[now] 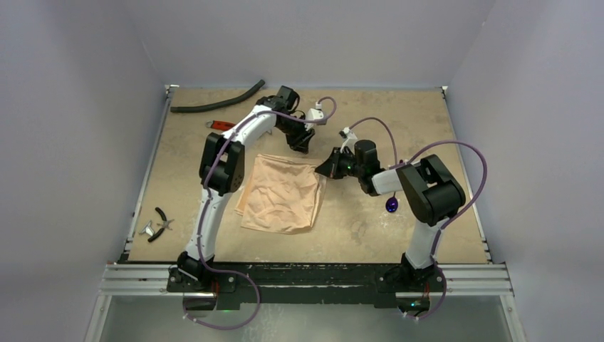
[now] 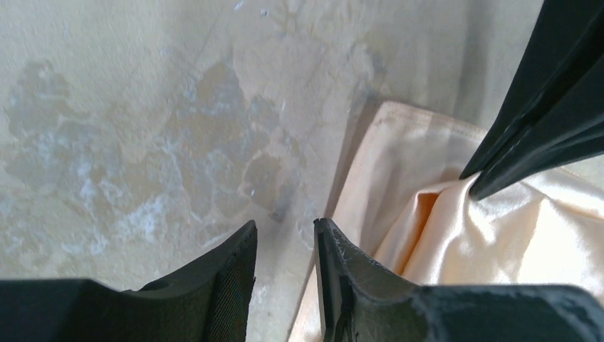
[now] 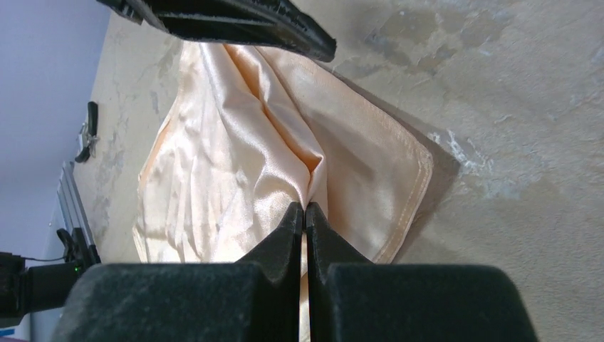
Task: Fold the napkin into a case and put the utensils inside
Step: Smooth out the lower triangle-folded napkin at the center of the board.
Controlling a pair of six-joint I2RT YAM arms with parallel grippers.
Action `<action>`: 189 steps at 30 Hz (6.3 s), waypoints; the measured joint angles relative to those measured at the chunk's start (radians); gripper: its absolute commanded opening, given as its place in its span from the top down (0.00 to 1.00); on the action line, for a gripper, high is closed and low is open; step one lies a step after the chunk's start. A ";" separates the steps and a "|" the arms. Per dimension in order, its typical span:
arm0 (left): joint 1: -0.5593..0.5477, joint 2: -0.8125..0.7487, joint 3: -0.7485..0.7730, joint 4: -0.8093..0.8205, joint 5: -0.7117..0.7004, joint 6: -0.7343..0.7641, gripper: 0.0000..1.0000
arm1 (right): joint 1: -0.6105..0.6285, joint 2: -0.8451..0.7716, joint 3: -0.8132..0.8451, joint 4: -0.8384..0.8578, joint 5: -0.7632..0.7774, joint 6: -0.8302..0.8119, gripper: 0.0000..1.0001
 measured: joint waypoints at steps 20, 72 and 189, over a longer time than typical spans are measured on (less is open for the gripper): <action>-0.034 0.059 0.035 -0.157 0.166 0.124 0.63 | -0.001 0.039 -0.005 0.042 -0.076 0.001 1.00; 0.145 -0.243 -0.217 0.077 0.017 -0.042 0.41 | -0.087 0.083 0.082 -0.004 0.097 0.001 1.00; -0.136 0.070 0.055 0.131 0.010 -0.205 1.00 | -0.142 0.040 -0.080 0.056 -0.042 0.023 1.00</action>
